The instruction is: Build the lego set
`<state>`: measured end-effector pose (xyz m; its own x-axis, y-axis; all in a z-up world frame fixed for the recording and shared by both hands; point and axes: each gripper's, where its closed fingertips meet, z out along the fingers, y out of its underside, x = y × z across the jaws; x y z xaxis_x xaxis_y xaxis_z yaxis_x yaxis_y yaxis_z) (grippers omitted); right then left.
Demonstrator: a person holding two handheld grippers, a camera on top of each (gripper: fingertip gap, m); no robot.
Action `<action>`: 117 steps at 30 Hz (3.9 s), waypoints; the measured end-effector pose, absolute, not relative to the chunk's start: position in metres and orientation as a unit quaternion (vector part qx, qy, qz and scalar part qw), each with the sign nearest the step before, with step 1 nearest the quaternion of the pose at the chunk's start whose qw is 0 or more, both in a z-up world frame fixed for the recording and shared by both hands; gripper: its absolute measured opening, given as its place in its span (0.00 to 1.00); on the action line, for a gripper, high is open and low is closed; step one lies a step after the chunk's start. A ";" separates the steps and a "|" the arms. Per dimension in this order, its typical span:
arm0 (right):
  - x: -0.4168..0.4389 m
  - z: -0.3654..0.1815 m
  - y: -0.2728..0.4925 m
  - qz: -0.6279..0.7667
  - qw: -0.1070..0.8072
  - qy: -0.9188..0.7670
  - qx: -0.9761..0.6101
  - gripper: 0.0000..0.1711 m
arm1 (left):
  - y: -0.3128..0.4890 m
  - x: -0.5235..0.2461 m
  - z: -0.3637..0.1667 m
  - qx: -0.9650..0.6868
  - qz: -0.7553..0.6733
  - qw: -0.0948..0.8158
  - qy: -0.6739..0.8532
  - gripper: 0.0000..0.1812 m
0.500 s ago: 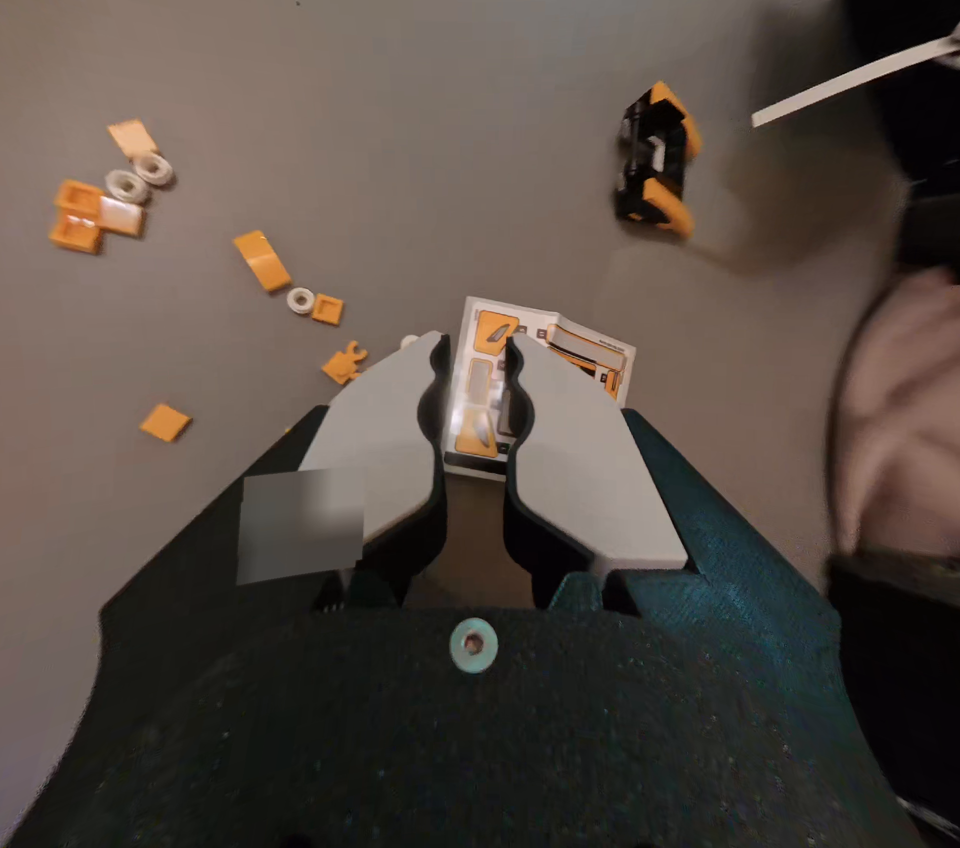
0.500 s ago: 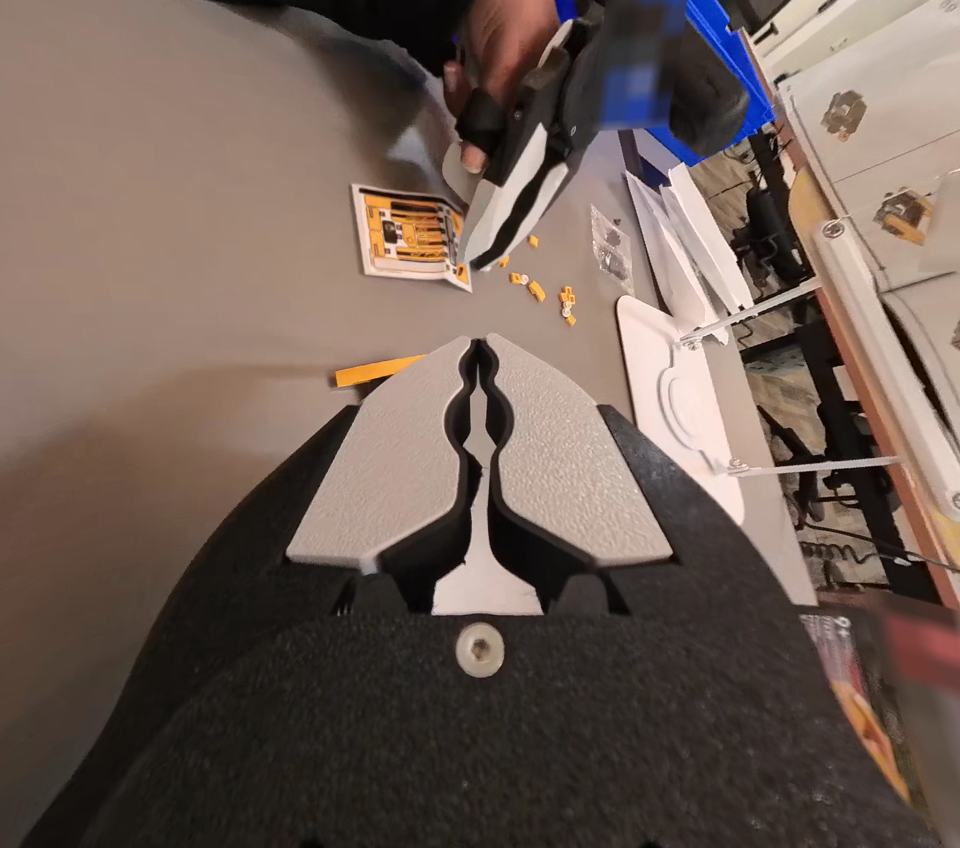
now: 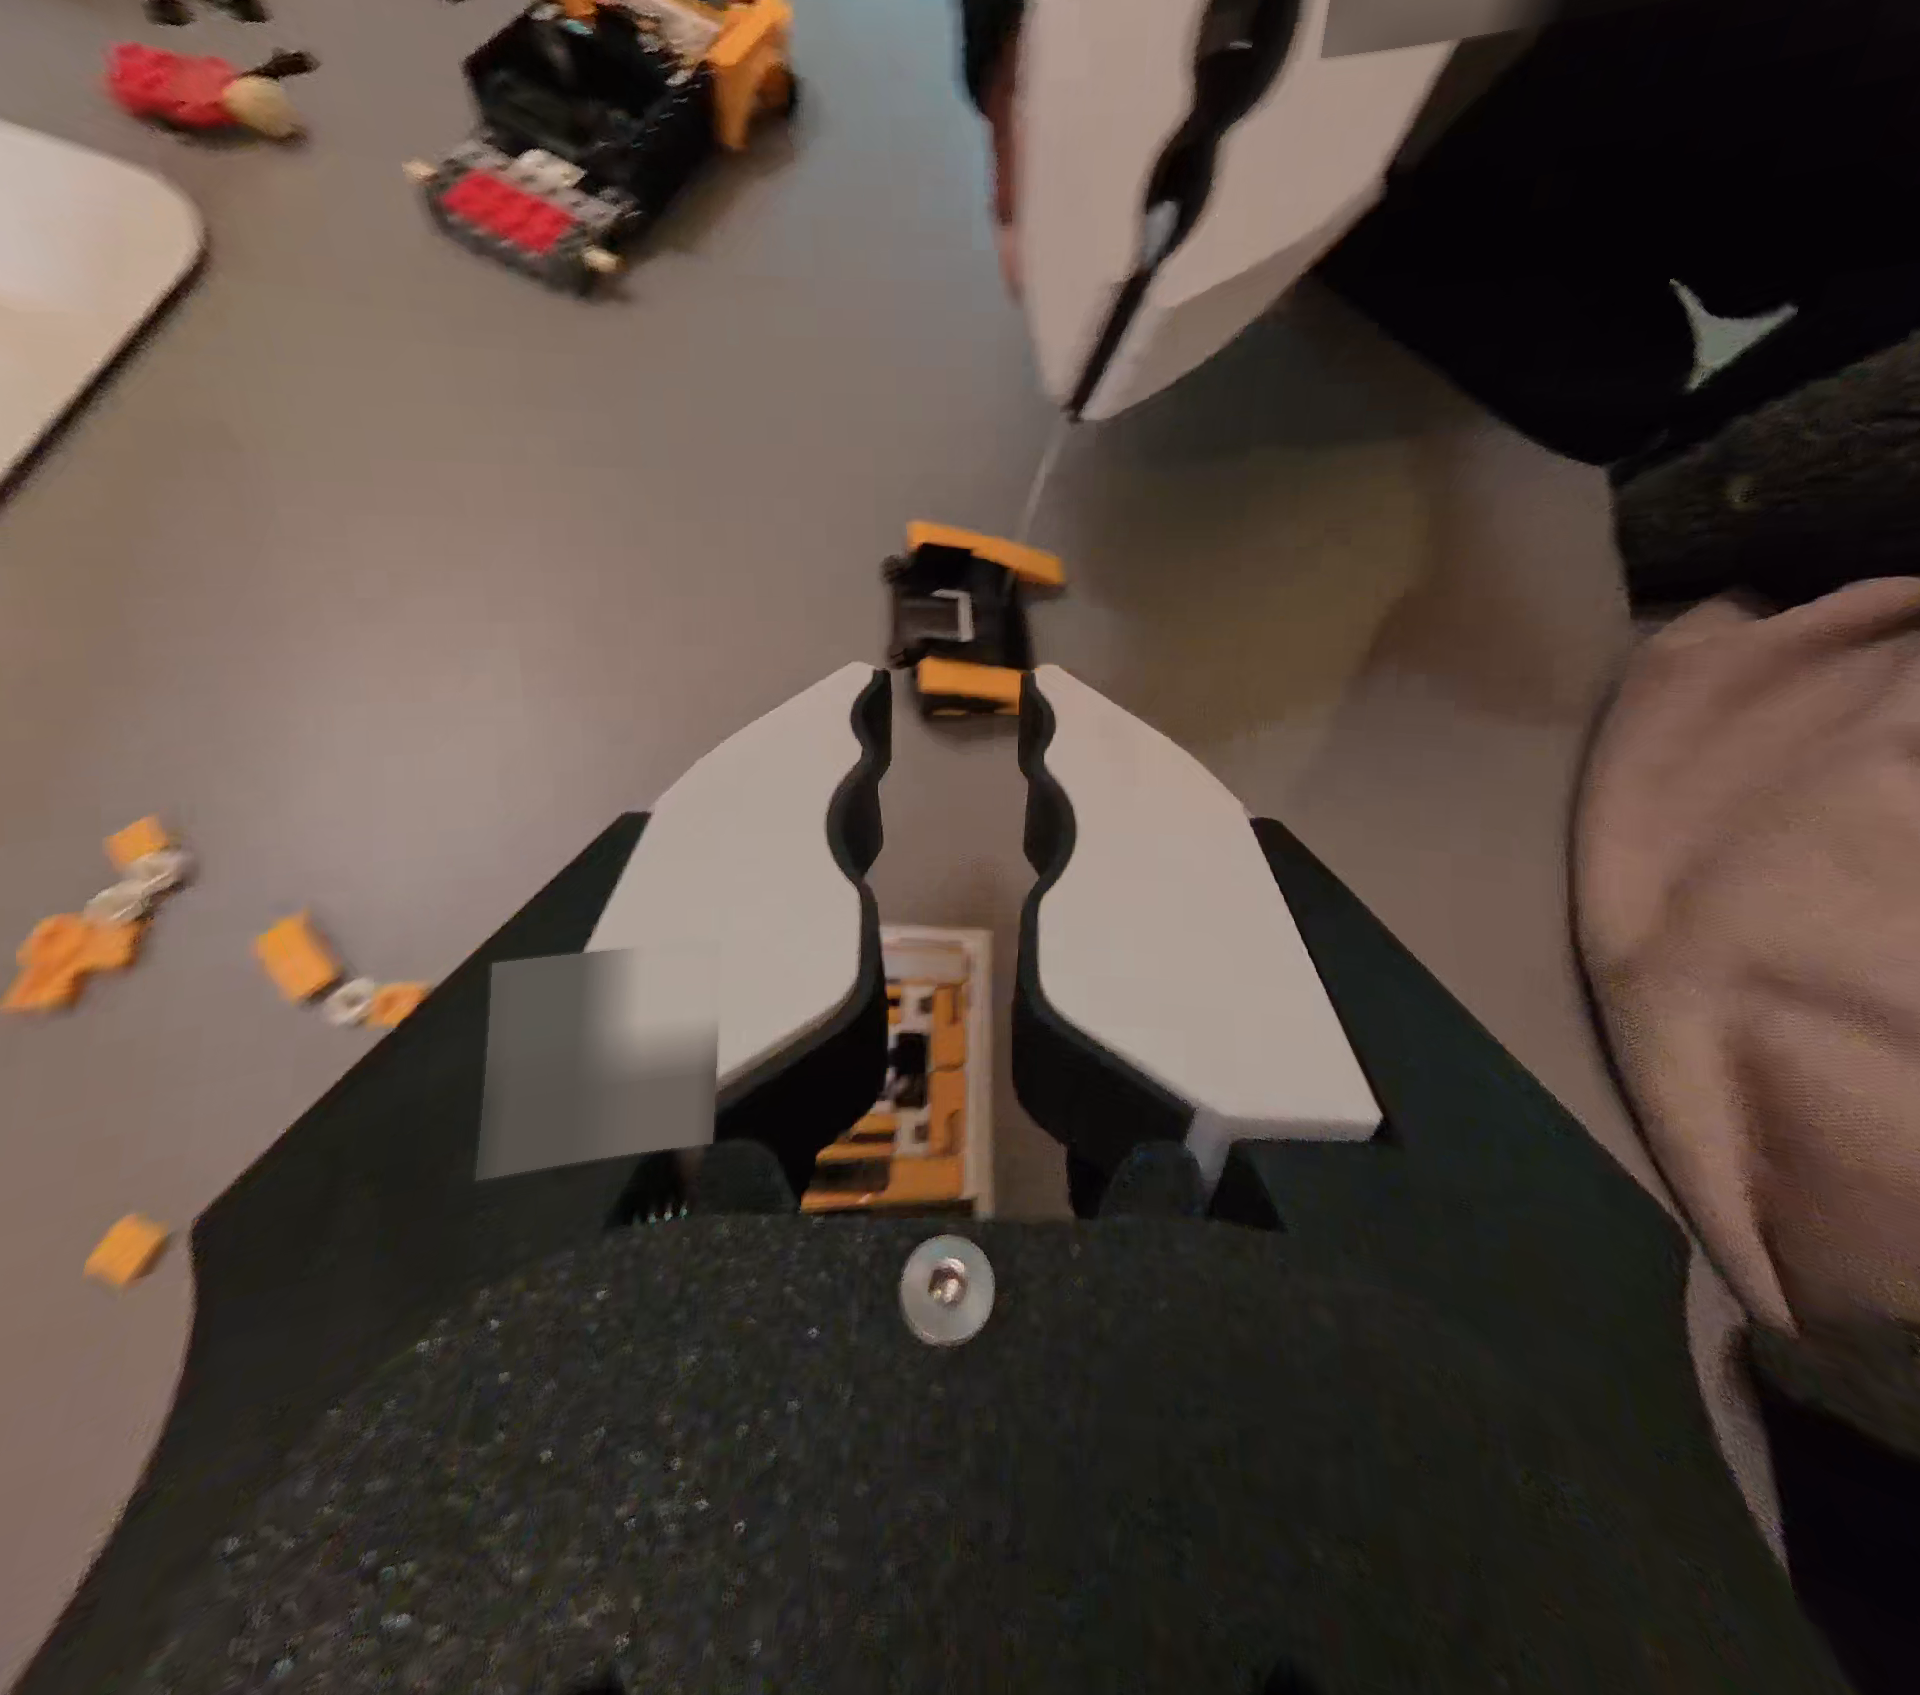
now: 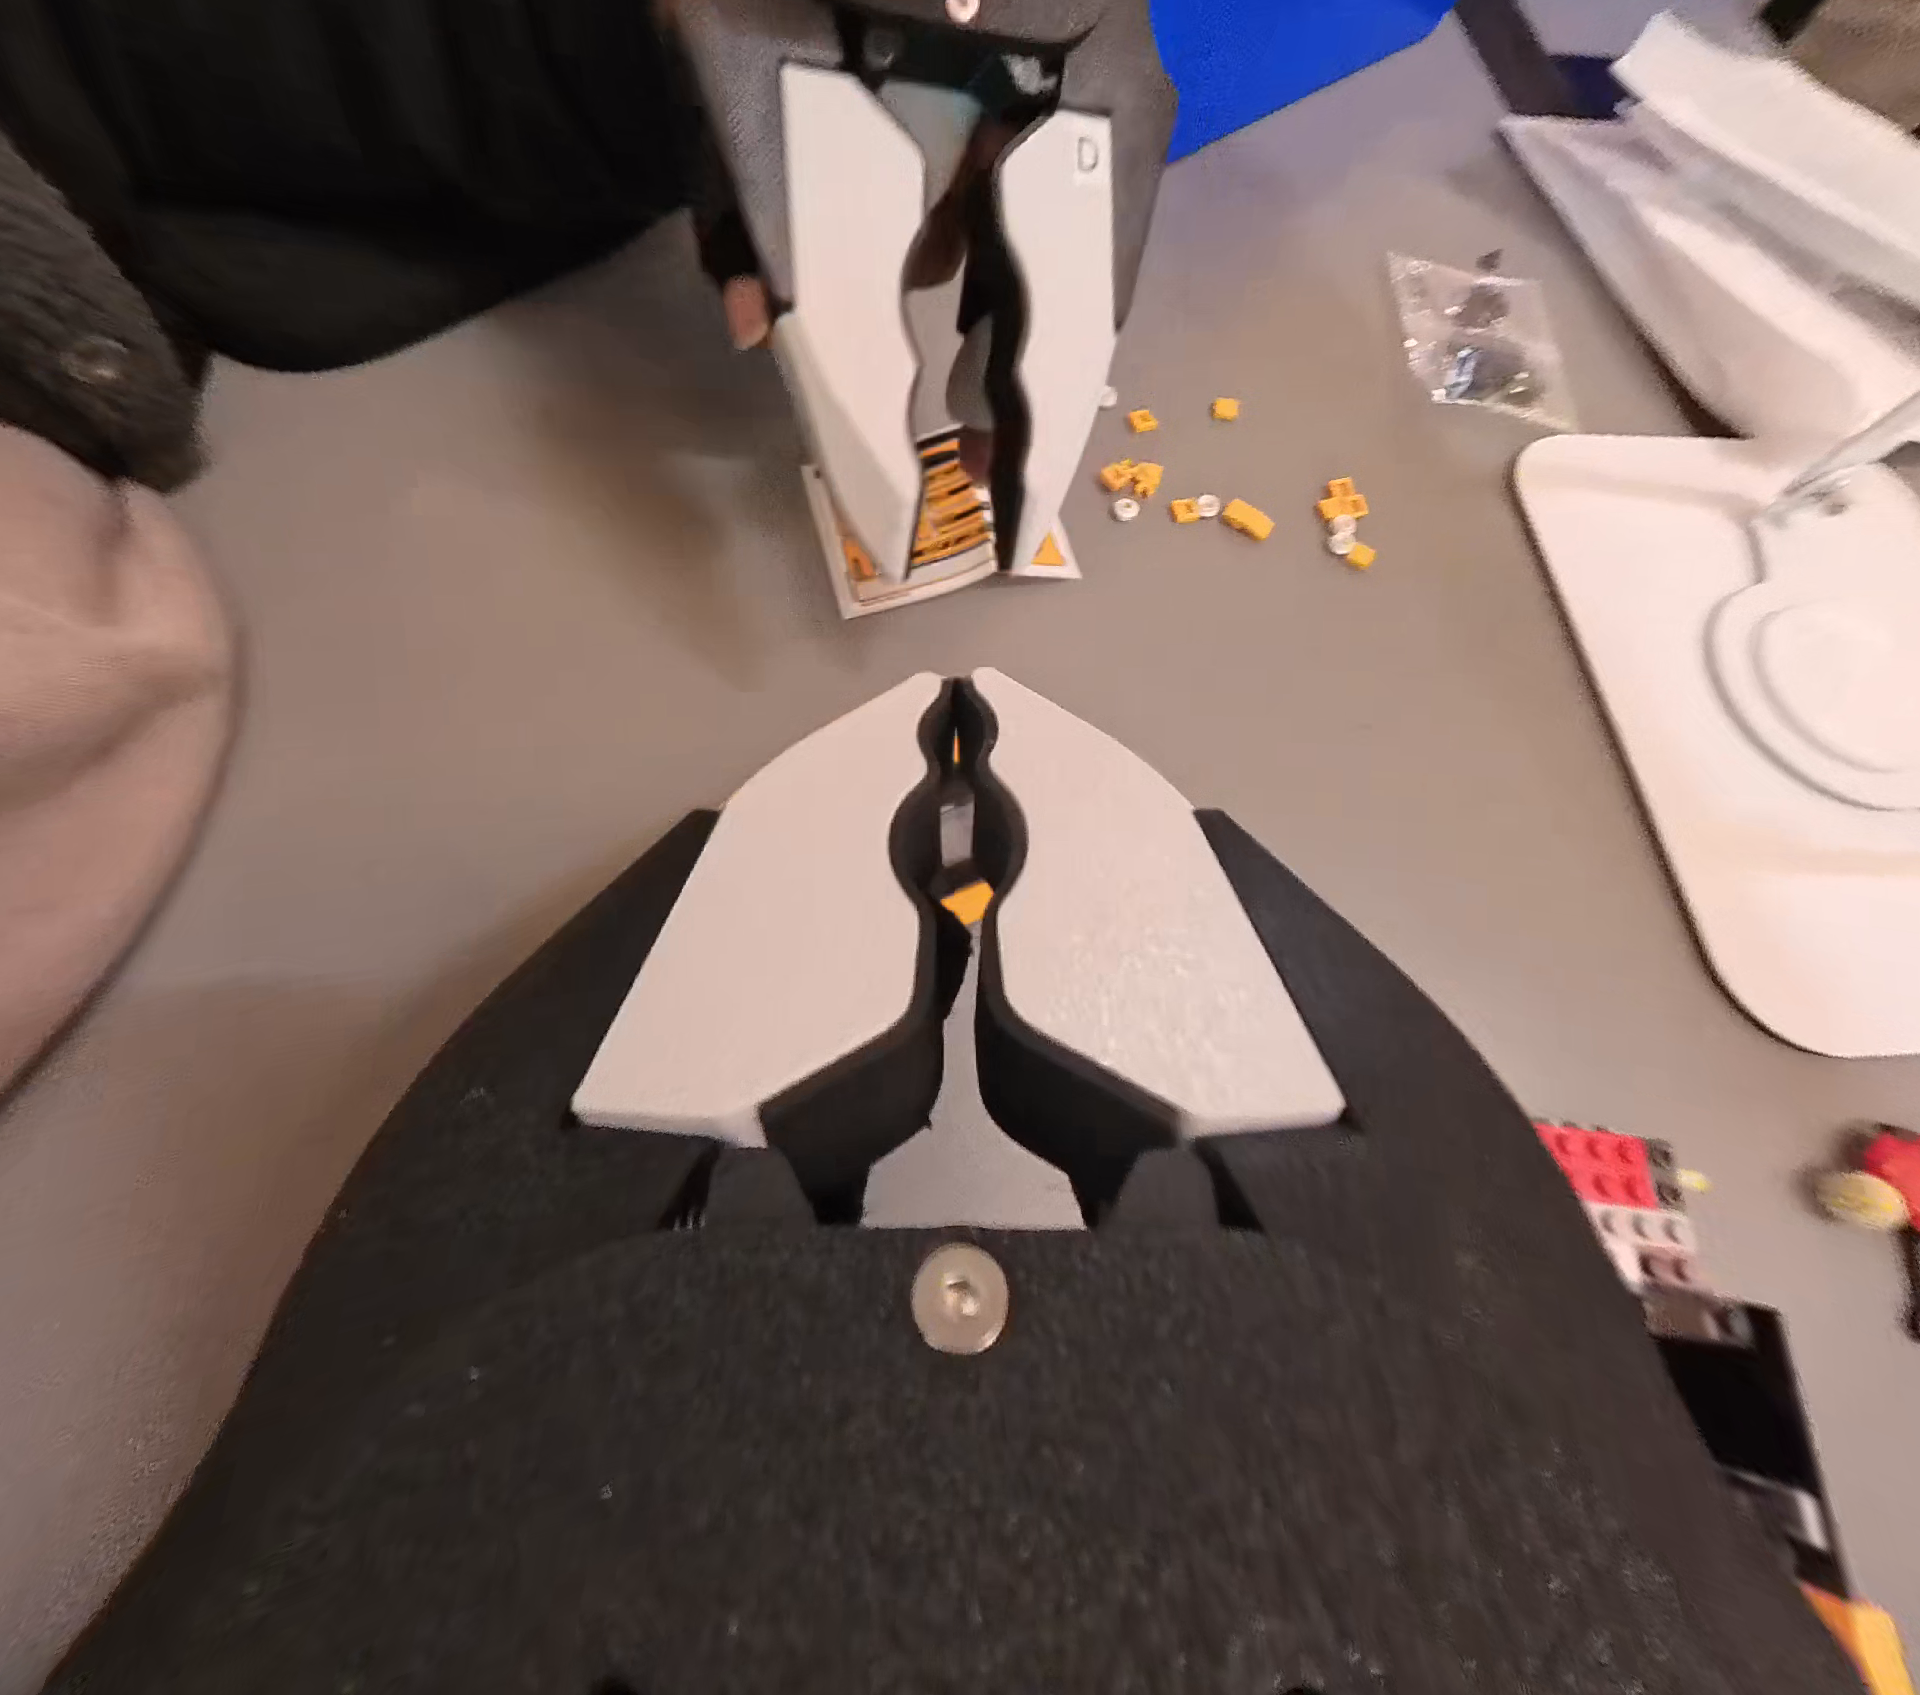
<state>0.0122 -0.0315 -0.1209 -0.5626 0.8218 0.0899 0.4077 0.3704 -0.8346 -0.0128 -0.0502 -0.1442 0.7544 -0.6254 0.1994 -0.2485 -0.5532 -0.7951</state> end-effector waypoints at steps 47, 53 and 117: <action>0.010 -0.130 -0.046 0.493 -0.055 -0.767 -0.407 0.00 | -0.059 0.038 -0.150 -0.817 -0.409 0.374 0.162 0.00; 0.011 -0.128 -0.047 0.496 -0.067 -0.770 -0.396 0.01 | -0.060 0.038 -0.150 -0.814 -0.418 0.370 0.159 0.00; 0.010 -0.138 -0.044 0.482 -0.056 -0.788 -0.379 0.00 | -0.058 0.032 -0.162 -0.824 -0.417 0.355 0.145 0.02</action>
